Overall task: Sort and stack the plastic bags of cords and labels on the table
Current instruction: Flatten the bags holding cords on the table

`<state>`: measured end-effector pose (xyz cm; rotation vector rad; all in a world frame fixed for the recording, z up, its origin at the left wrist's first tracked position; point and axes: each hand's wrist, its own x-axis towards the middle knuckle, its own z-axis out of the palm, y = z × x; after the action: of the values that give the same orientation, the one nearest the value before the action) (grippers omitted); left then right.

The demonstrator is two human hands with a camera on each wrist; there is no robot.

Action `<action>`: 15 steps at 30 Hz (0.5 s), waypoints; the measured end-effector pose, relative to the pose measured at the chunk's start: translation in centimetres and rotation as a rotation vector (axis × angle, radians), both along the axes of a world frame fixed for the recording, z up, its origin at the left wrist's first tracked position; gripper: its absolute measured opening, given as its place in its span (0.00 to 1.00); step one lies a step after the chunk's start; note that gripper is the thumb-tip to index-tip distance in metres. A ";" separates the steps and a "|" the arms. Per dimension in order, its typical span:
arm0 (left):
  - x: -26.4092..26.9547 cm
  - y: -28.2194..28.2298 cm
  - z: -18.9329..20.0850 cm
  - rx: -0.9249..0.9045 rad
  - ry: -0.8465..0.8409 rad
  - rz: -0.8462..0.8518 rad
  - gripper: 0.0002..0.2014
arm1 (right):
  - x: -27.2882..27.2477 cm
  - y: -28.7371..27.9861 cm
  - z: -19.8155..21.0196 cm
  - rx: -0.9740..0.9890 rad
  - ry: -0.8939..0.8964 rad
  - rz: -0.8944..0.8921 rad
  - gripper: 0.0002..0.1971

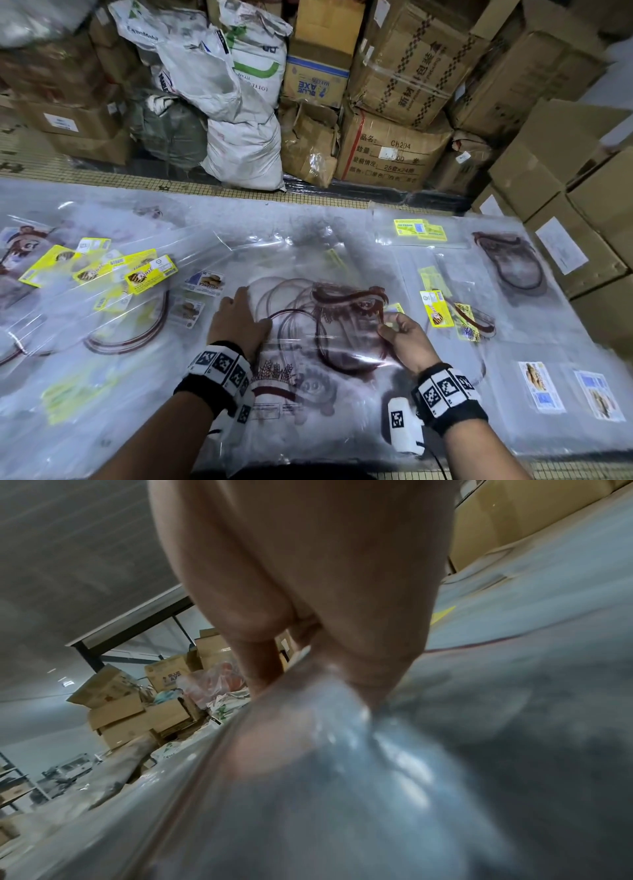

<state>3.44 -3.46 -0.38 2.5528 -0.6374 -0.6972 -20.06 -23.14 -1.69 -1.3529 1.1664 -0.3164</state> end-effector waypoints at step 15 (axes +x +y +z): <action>-2.3 -0.1 0.5 -0.538 0.358 0.220 0.07 | 3.8 4.0 1.0 -0.223 0.110 0.196 0.02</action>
<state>1.17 -3.55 0.17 1.9061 -0.3531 -0.7585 -16.26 -19.13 -0.65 -1.6850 1.1016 -0.2387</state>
